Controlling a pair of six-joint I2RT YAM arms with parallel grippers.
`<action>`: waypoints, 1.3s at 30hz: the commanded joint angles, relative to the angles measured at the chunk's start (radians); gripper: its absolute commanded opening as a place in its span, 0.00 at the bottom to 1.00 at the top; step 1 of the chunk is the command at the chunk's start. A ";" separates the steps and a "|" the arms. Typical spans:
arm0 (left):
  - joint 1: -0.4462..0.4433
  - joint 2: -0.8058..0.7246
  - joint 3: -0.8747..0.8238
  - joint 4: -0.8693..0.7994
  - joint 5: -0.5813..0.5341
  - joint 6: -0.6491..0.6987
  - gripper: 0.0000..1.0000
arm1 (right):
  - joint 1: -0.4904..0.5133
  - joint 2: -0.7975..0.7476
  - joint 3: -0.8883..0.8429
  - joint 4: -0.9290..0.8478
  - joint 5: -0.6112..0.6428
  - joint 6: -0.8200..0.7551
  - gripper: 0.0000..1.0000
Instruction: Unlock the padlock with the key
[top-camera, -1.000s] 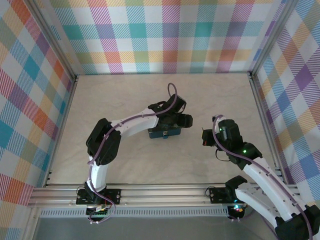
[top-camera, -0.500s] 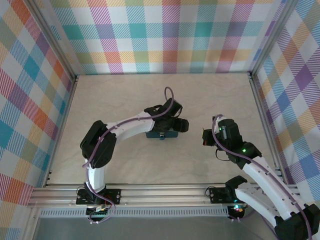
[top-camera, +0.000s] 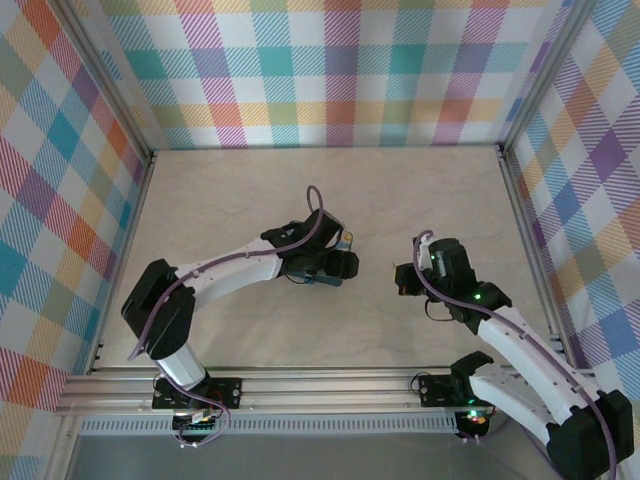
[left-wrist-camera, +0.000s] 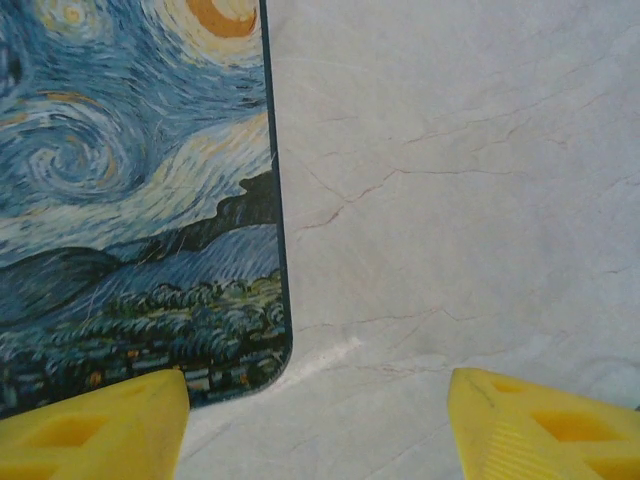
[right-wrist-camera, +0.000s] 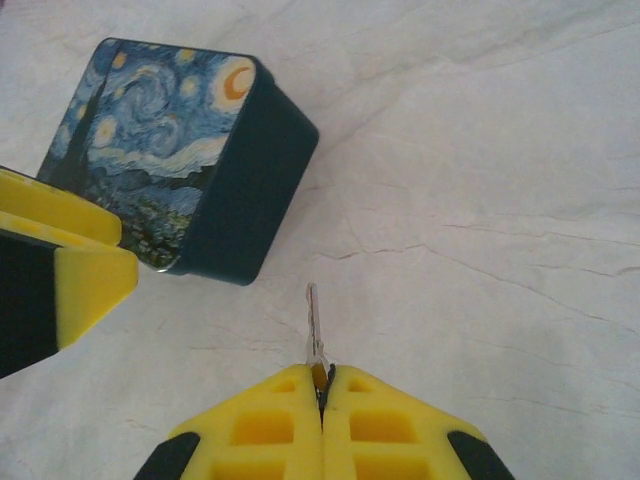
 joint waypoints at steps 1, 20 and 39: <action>0.009 -0.078 -0.030 0.012 -0.013 -0.011 0.70 | -0.006 0.030 -0.007 0.093 -0.105 -0.013 0.00; 0.067 -0.601 -0.509 0.219 -0.209 -0.025 0.99 | 0.053 0.356 0.051 0.524 -0.392 0.137 0.00; 0.146 -0.452 -0.769 0.691 0.019 -0.026 0.97 | 0.086 0.795 0.228 0.743 -0.471 0.208 0.00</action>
